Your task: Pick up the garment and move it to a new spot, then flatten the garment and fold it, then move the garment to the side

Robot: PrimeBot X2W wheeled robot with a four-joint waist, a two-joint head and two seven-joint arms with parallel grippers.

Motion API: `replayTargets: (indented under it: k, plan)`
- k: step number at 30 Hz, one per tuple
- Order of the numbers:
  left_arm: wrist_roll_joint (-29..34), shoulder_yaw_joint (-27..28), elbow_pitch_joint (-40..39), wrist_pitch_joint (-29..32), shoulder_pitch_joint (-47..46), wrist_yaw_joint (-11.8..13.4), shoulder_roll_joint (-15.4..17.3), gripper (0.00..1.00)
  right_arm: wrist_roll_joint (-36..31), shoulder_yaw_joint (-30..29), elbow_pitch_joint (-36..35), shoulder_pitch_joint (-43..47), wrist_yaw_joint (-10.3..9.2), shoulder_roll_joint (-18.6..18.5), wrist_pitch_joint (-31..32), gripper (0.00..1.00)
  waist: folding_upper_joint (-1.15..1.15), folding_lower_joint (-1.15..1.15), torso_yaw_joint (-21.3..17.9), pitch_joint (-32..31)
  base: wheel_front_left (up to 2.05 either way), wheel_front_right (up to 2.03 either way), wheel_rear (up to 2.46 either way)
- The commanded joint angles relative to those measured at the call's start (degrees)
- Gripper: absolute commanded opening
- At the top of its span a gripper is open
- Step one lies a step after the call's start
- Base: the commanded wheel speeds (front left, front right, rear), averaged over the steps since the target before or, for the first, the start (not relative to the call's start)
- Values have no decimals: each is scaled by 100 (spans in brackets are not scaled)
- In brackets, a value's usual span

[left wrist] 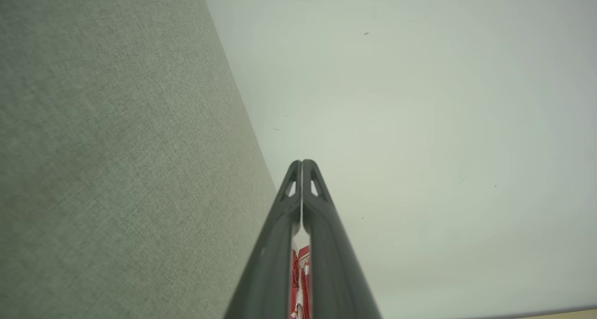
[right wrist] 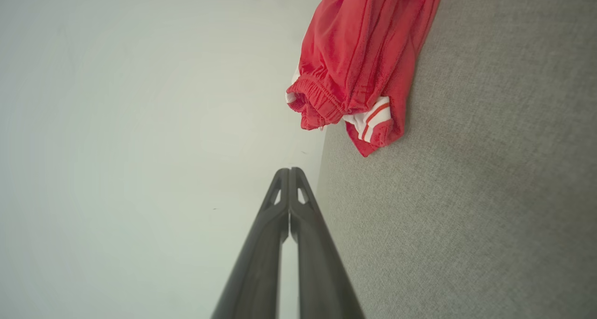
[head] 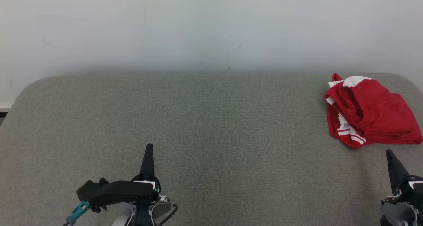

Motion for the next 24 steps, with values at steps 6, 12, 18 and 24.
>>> replayTargets:
  k: [6,12,18,24]
  plan:
    - [-380,-93,56,0,-177,-44,32,0,319,-111,22,-144,-9,-67,142,0,0,-1,-9,8,0,0,0]
    - [-658,-166,107,2,-254,-51,33,0,560,-191,71,-229,-9,-78,256,0,0,-1,-19,17,0,0,0]
    - [-914,-240,162,3,-307,-41,35,0,793,-272,120,-263,-10,-93,360,0,0,-1,-28,25,0,0,0]
    - [-1034,-255,180,4,-344,-45,36,0,873,-292,126,-305,-10,-102,398,0,0,-1,-34,29,0,0,0]
